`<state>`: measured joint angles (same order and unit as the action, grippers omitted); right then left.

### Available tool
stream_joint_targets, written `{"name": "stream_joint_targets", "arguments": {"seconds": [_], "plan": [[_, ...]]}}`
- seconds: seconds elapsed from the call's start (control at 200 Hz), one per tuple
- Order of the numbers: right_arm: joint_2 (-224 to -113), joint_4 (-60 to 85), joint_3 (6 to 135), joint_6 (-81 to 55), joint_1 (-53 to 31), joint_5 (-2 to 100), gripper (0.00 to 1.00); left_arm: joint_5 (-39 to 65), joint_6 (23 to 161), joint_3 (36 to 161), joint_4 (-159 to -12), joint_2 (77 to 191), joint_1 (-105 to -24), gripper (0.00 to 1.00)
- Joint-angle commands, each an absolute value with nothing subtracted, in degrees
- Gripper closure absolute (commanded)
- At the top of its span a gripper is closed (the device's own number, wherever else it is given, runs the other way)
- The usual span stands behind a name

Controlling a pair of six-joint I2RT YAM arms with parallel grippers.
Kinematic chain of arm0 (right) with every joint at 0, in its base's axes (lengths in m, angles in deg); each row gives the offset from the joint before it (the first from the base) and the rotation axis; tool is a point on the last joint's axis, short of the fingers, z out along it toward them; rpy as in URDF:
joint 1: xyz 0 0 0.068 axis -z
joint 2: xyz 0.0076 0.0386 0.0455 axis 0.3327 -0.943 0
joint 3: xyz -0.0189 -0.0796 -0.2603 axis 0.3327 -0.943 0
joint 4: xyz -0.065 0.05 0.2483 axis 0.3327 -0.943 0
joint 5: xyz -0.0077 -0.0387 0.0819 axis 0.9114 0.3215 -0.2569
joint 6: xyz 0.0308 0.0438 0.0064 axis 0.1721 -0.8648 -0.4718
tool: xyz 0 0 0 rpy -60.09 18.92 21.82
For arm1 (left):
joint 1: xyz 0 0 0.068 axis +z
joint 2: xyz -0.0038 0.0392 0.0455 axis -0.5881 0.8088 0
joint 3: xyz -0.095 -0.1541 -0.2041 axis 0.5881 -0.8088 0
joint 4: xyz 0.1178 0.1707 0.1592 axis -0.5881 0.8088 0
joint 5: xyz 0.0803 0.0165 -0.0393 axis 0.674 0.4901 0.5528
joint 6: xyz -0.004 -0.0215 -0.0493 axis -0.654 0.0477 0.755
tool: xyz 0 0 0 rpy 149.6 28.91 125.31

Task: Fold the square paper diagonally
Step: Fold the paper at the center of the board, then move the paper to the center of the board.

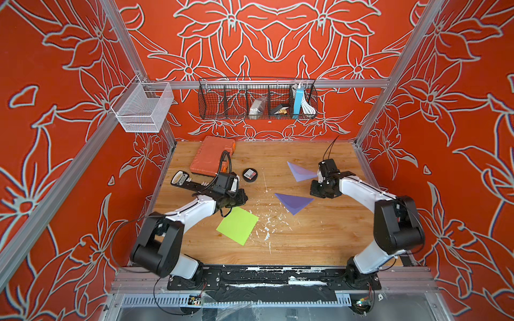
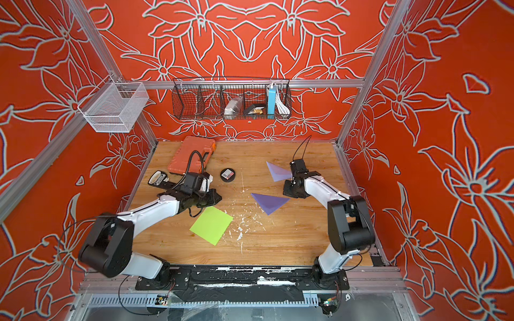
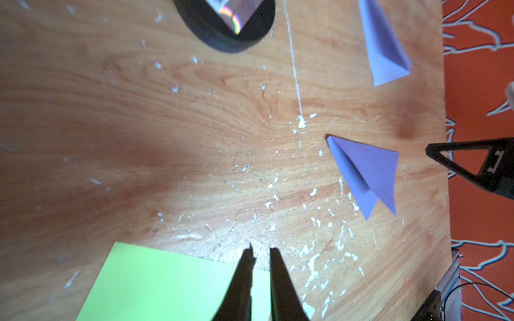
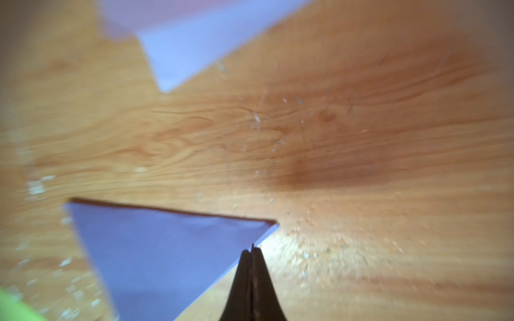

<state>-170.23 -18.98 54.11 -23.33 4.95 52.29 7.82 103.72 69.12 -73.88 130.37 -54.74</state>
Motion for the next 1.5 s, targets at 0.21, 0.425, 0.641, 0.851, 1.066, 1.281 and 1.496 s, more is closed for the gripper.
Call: {"name": "stream_joint_targets", "arguments": {"seconds": [0.21, 0.425, 0.641, 0.851, 1.066, 1.281, 1.496], "plan": [[-164.98, -22.02, 52.03, -17.57, -0.91, 37.82, 0.79, 15.3, 108.05, 61.26, -62.7, 119.07, -56.33, 0.63], [-164.23, -21.33, 50.82, -18.68, -4.34, 37.56, 0.71, 14.62, 107.81, 58.9, -61.71, 117.46, -56.33, 0.54], [-163.07, -15.81, 47.69, -21.07, -7.96, 34.35, 0.49, 12.44, 107.86, 56.55, -63.49, 118.81, -56.32, 0.55], [-164.99, -9.43, 44.58, -23.74, -10.47, 32.07, 0.44, 9.24, 108.24, 54.7, -66.34, 121.52, -56.32, 0.55], [-166.78, -8.06, 45.48, -25.92, -11.92, 30.94, 0.49, 5.61, 108.58, 54.84, -69.84, 126.22, -57.26, 0.59], [-167.36, -8.23, 46.14, -27.07, -12.21, 30.52, 0.42, 5.03, 108.05, 53.34, -73.71, 131.73, -58.35, 0.62], [-168.9, -8.92, 45.86, -28.39, -12.35, 32.6, 0.49, 4.69, 109.74, 55.2, -77.3, 136.26, -62.3, 0.65]]}}
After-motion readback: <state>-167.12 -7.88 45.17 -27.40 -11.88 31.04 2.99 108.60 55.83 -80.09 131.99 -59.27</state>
